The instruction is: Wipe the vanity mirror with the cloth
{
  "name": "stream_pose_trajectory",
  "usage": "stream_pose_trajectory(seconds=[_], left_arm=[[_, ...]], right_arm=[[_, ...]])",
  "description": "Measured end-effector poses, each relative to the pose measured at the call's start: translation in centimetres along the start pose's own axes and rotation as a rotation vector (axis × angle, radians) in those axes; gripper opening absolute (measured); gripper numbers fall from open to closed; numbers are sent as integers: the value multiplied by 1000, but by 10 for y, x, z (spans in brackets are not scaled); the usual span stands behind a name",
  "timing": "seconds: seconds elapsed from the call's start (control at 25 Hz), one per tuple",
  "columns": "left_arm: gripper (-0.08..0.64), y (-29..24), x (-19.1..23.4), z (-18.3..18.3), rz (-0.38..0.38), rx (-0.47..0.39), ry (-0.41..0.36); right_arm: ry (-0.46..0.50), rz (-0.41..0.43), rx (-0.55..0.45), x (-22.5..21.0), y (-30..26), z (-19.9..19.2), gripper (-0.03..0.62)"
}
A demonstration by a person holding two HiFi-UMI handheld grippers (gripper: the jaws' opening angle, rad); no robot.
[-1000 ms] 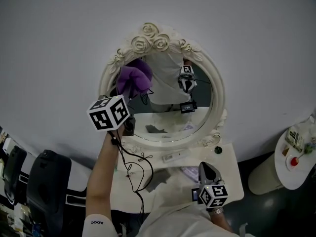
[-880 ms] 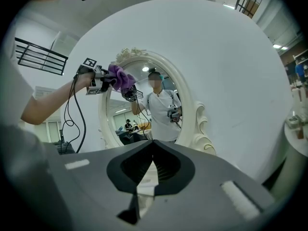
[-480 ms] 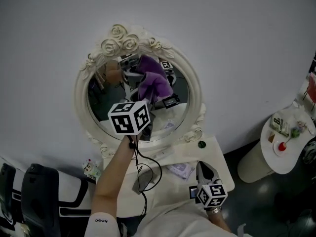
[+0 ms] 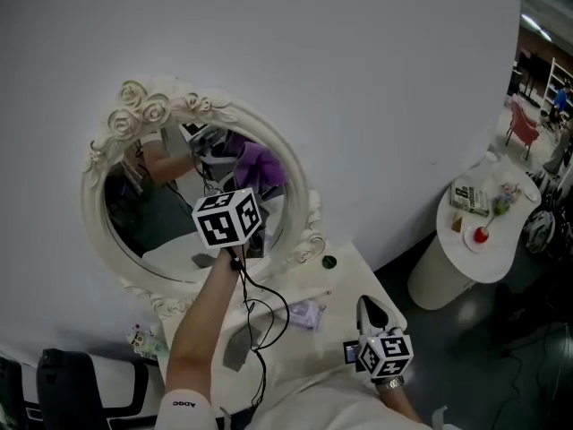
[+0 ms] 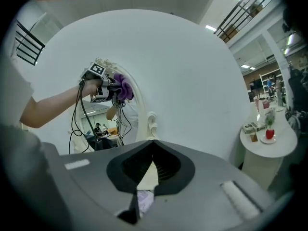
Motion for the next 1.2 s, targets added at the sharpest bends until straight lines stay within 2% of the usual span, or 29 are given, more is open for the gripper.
stream_pose_trajectory(seconds=[0.2, 0.48, 1.2], left_arm=[[57, -4, 3, 3, 27, -16, 7], [57, 14, 28, 8, 77, -30, -12], [57, 125, 173, 19, 411, -70, -22]], right_arm=[[7, -8, 15, -6, 7, -1, 8], [28, 54, 40, 4, -3, -5, 8], [48, 293, 123, 68, -50, -26, 8]])
Point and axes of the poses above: the fingertips, and each gripper's own axes: y backward along the fingers, x to its left, z out of its top, the point moved 7 cm from there along y, backward along the fingers, and after that the axes turned 12 degrees about z, right-handed, at the moved point
